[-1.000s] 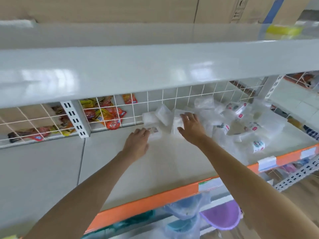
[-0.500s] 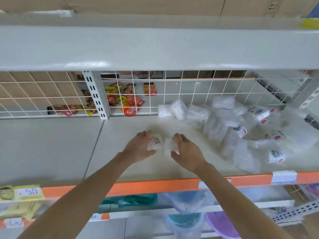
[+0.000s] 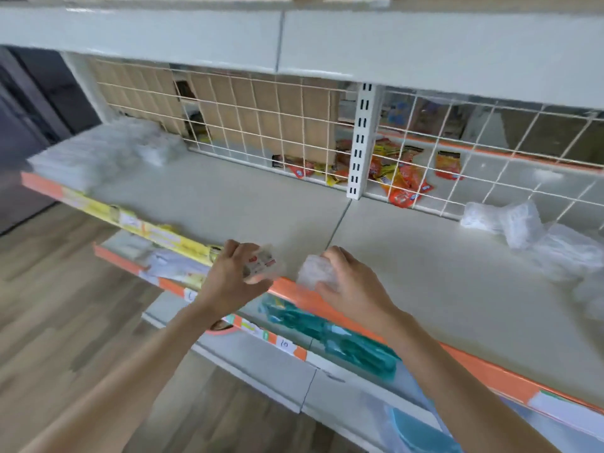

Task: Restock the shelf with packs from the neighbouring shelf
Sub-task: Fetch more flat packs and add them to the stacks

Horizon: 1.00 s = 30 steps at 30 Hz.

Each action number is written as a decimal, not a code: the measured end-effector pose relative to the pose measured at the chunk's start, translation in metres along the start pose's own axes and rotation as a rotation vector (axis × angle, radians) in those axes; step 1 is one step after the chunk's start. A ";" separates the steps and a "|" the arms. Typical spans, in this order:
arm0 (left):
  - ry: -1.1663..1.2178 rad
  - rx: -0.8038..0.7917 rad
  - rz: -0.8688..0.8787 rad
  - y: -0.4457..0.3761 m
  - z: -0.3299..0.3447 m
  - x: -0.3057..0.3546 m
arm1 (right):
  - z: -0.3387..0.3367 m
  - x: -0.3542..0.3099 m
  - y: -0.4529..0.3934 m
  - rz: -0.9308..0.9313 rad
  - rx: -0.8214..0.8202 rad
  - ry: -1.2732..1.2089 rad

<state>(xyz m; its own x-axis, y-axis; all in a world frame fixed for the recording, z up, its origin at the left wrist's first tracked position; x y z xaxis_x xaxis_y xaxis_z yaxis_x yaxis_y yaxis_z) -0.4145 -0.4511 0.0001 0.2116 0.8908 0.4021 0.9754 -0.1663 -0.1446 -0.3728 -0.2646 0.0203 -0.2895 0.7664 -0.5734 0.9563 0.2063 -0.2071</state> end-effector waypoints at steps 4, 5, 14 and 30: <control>0.014 -0.003 -0.079 0.015 -0.033 -0.072 | 0.055 -0.059 -0.034 -0.079 -0.069 -0.024; 0.011 0.003 -0.084 0.016 -0.043 -0.091 | 0.068 -0.075 -0.044 -0.099 -0.071 -0.036; -0.018 0.064 -0.138 0.030 -0.122 -0.245 | 0.172 -0.198 -0.113 -0.183 -0.027 -0.167; 0.045 0.006 -0.211 -0.039 -0.133 -0.383 | 0.263 -0.238 -0.256 -0.176 -0.083 -0.166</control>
<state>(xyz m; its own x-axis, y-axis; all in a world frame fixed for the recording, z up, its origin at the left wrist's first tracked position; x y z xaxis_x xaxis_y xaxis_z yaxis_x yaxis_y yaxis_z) -0.5254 -0.8417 -0.0276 0.0054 0.8856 0.4644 0.9980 0.0246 -0.0587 -0.5592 -0.6596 0.0009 -0.4480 0.6054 -0.6579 0.8886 0.3825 -0.2531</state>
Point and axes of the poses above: each hand's wrist, its own y-axis away from the middle knuckle, its own z-axis out of the palm, x = y × z, the point moved 9 cm from there along -y, towards the middle knuckle, and after that the axes turned 8 degrees about -y, right-handed, at the moved point
